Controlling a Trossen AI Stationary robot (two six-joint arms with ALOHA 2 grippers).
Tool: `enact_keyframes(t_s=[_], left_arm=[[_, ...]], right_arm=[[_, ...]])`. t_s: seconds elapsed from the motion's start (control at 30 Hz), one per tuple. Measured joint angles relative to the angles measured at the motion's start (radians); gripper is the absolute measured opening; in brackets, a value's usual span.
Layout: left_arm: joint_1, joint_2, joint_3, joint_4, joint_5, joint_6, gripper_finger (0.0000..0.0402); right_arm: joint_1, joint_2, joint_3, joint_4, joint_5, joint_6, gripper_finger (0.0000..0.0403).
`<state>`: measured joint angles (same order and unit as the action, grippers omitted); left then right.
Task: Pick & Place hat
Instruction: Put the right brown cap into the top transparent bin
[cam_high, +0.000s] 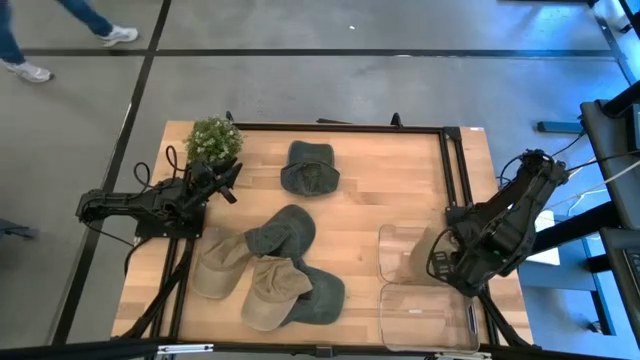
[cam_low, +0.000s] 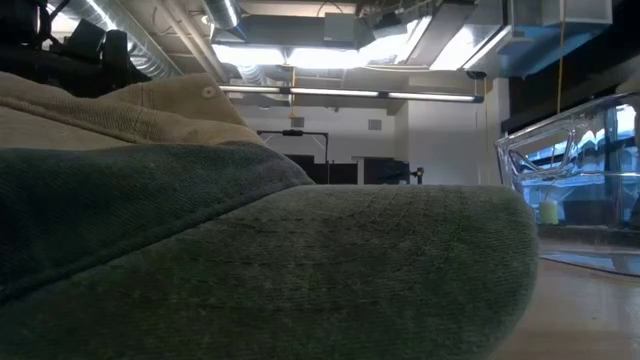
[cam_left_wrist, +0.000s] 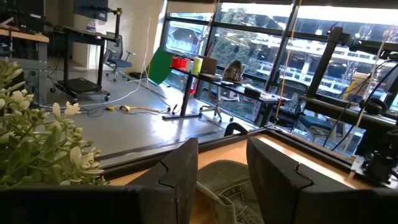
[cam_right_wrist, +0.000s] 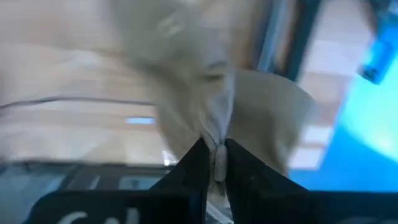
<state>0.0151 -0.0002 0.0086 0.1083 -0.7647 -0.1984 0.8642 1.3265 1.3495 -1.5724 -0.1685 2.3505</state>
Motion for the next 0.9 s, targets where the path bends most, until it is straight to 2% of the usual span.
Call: enact_keyframes(t_s=[0.1,0.33,0.6,0.8,0.9], left_arm=[[0.000,0.000,0.000,0.000,0.000,0.001,0.0132],[0.000,0.000,0.000,0.000,0.000,0.001,0.0132],[0.000,0.000,0.000,0.000,-0.001,0.001,0.0132],[0.000,0.000,0.000,0.000,-0.001,0.002,0.0132],[0.000,0.000,0.000,0.000,-0.001,0.001,0.0132]], right_arm=[[0.000,-0.001,-0.050,0.035,-0.056,0.020,0.0042],[0.000,-0.014,-0.028,0.012,0.054,0.019,0.0042],[-0.030,-0.061,0.015,0.002,0.076,0.012,0.0042],[-0.072,-0.127,0.015,0.002,0.160,0.012,0.0042],[-0.101,-0.157,0.015,0.002,0.166,0.002,0.0042]])
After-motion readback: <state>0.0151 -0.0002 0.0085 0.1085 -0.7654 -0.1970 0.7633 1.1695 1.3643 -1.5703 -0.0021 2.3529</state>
